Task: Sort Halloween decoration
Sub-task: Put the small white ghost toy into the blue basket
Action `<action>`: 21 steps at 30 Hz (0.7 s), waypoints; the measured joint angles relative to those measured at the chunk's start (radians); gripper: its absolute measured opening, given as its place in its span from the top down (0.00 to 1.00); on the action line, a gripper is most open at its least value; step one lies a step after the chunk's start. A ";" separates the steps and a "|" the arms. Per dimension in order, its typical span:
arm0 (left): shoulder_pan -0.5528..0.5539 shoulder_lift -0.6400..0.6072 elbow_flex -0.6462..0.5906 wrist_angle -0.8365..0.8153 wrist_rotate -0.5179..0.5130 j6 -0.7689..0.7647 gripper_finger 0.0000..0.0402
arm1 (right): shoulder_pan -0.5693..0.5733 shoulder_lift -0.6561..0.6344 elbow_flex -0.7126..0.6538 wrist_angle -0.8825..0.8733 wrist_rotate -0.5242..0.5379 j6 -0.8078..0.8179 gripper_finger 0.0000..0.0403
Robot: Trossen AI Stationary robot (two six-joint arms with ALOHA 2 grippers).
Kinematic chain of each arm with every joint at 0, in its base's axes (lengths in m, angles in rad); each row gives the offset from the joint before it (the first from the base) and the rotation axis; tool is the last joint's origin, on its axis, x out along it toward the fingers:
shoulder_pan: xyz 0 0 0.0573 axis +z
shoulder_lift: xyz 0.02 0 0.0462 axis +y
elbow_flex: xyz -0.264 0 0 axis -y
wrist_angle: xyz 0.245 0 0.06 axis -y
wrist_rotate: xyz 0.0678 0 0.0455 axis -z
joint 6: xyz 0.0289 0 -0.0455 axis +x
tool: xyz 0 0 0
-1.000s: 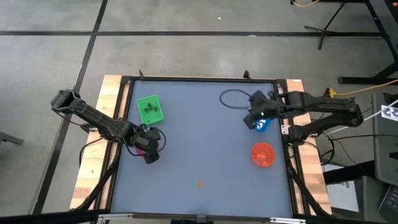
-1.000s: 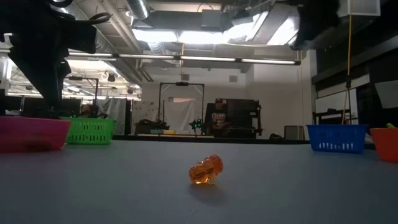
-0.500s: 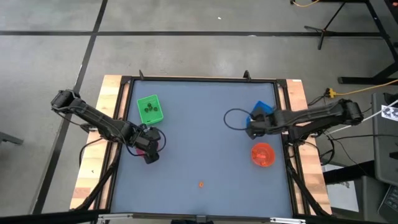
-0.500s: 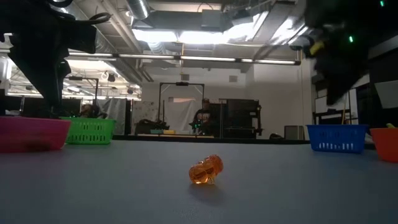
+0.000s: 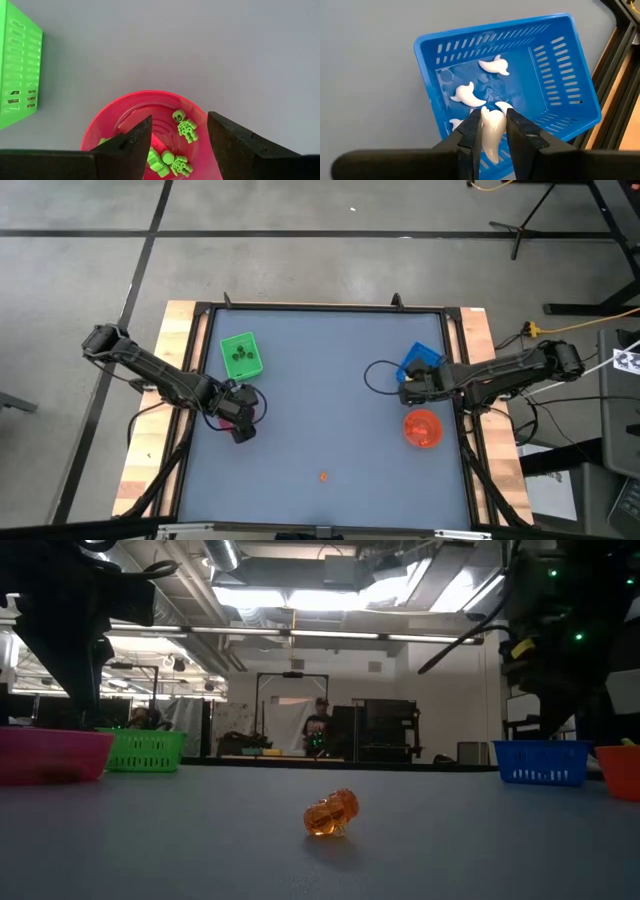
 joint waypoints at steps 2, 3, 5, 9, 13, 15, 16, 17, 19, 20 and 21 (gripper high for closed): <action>0.000 0.000 0.000 0.000 0.000 0.000 0.56 | 0.000 0.000 0.000 0.000 0.000 -0.004 0.81; 0.000 0.000 0.000 0.000 0.000 0.000 0.56 | 0.000 0.000 0.000 0.000 0.000 -0.005 0.81; 0.000 0.000 0.000 0.000 0.000 0.000 0.56 | 0.000 0.000 0.000 0.000 0.000 -0.005 0.81; 0.000 0.000 0.000 0.000 0.000 0.000 0.56 | 0.000 0.000 0.000 -0.001 0.000 -0.005 0.81; 0.000 0.000 0.000 0.000 0.000 0.000 0.56 | 0.000 0.000 0.000 -0.002 0.000 -0.006 0.81; 0.000 0.000 0.000 0.000 0.000 0.000 0.56 | 0.000 0.000 0.000 -0.003 0.000 -0.006 0.81; 0.000 0.000 0.000 0.000 0.000 0.000 0.56 | 0.000 0.000 0.000 -0.003 0.000 -0.006 0.81; 0.000 0.000 0.000 0.000 0.000 0.000 0.56 | 0.000 0.000 0.000 -0.004 0.000 -0.006 0.80; 0.000 0.000 0.000 0.000 0.000 0.000 0.56 | 0.000 0.000 0.000 -0.004 0.000 -0.006 0.77; 0.000 0.000 0.000 0.000 0.000 0.000 0.56 | 0.000 0.000 0.000 -0.004 0.000 -0.006 0.75; 0.000 0.000 0.000 0.000 0.000 0.000 0.56 | 0.000 0.000 0.000 -0.004 0.000 -0.006 0.72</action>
